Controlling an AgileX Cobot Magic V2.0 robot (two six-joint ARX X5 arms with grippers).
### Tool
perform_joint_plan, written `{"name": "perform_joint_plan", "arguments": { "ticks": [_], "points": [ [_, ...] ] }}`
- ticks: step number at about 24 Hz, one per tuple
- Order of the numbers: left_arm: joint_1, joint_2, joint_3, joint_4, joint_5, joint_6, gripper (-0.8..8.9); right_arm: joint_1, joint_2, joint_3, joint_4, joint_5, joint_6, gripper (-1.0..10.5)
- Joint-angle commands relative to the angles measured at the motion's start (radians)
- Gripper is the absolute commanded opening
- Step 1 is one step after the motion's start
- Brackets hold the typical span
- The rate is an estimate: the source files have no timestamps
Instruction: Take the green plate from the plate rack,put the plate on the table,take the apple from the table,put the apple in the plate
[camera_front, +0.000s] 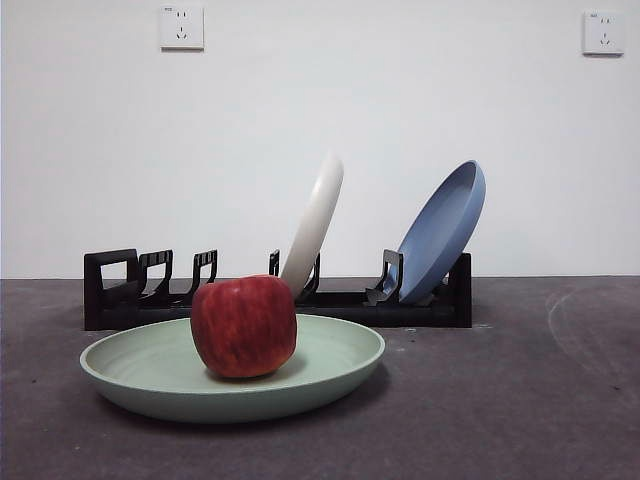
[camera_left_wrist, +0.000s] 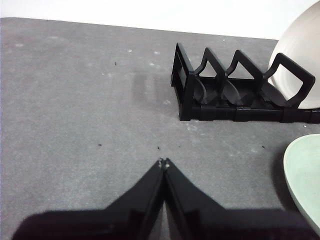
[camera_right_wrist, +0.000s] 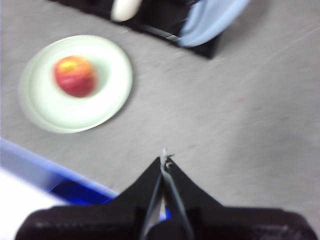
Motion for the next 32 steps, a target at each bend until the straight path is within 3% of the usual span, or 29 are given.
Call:
{"name": "perform_joint_plan", "arguments": {
  "ticks": [1,2,3,4,6,10,12,19,24,32],
  "points": [
    [0.003,0.006,-0.007,0.008,-0.002,0.016,-0.03,-0.019,-0.015,-0.042,0.173,0.219,-0.060,0.0],
    [0.003,0.009,-0.007,0.008,-0.002,0.016,-0.03,-0.042,-0.024,-0.077,0.302,0.280,-0.122,0.0],
    [0.003,0.011,-0.007,0.008,-0.002,0.016,-0.03,-0.080,-0.041,-0.129,0.437,0.278,-0.201,0.0],
    [0.003,0.012,-0.007,0.008,-0.002,0.016,-0.03,-0.130,-0.062,-0.193,0.561,0.236,-0.275,0.0],
    [0.003,0.016,-0.007,0.008,-0.002,0.016,-0.03,-0.254,-0.111,-0.351,0.779,0.075,-0.371,0.0],
    [0.003,0.029,-0.007,0.008,-0.002,0.016,-0.03,-0.552,-0.216,-0.691,1.114,-0.288,-0.396,0.0],
    [0.003,0.036,-0.007,0.008,-0.002,0.016,-0.03,-0.652,-0.262,-0.818,1.211,-0.375,-0.396,0.0],
    [0.003,0.058,-0.007,0.008,-0.002,0.016,-0.03,-0.864,-0.500,-1.099,1.277,-0.398,-0.396,0.0],
    [0.003,0.071,-0.007,0.008,-0.002,0.016,-0.03,-0.990,-0.645,-1.205,1.284,-0.398,-0.396,0.0],
    [0.003,0.083,-0.007,0.008,-0.002,0.016,-0.03,-1.038,-0.790,-1.321,1.284,-0.401,-0.373,0.0]
  ]
}}
